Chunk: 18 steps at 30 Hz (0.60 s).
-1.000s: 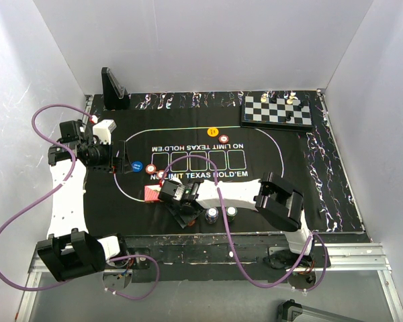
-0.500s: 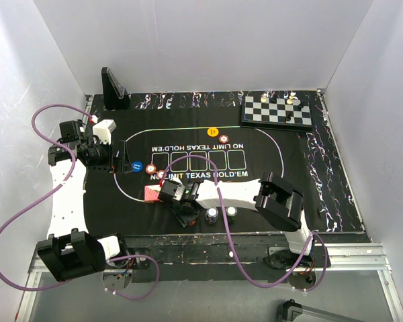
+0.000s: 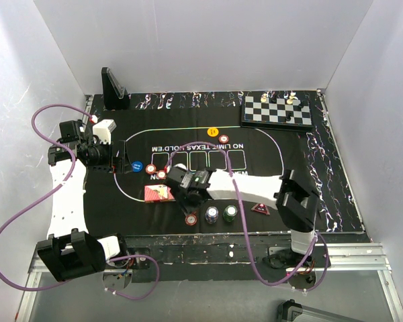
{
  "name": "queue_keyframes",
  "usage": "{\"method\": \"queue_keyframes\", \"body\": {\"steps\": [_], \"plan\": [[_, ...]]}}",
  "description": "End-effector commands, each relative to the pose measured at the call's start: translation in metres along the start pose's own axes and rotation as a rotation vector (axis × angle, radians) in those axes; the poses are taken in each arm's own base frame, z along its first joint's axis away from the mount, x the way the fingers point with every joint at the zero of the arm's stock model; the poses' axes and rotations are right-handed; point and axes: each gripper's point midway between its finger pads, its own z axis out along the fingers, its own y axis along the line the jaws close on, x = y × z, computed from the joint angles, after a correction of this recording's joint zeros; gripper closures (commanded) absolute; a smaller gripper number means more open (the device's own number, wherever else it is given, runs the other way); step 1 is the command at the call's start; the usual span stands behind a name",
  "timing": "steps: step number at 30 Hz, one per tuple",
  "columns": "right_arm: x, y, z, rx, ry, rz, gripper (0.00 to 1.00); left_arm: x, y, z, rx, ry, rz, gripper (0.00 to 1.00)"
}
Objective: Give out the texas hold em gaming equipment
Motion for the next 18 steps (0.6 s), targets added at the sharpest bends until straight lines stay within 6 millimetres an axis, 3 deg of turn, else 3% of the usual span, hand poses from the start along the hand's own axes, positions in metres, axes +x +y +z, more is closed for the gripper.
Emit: {"method": "queue_keyframes", "body": {"steps": [1, 4, 8, 13, 18], "plan": [[-0.04, -0.028, -0.044, 0.0, -0.121, 0.078, 0.84, -0.014, -0.005, -0.014, -0.006, -0.061, 0.027, 0.0], [-0.048, -0.062, -0.052, 0.043, -0.143, 0.133, 0.84, -0.013, -0.005, -0.014, -0.006, -0.056, 0.027, 0.0], [-0.044, -0.123, -0.054, 0.123, -0.14, 0.246, 0.85, -0.012, -0.005, -0.014, -0.005, -0.054, 0.031, 0.0], [-0.007, -0.19, -0.044, 0.214, -0.097, 0.413, 0.86, -0.013, -0.005, -0.014, -0.002, -0.052, 0.037, 0.0], [0.028, -0.219, -0.032, 0.241, -0.059, 0.508, 0.9, -0.015, -0.007, -0.015, 0.01, -0.06, 0.046, 0.0]]}}
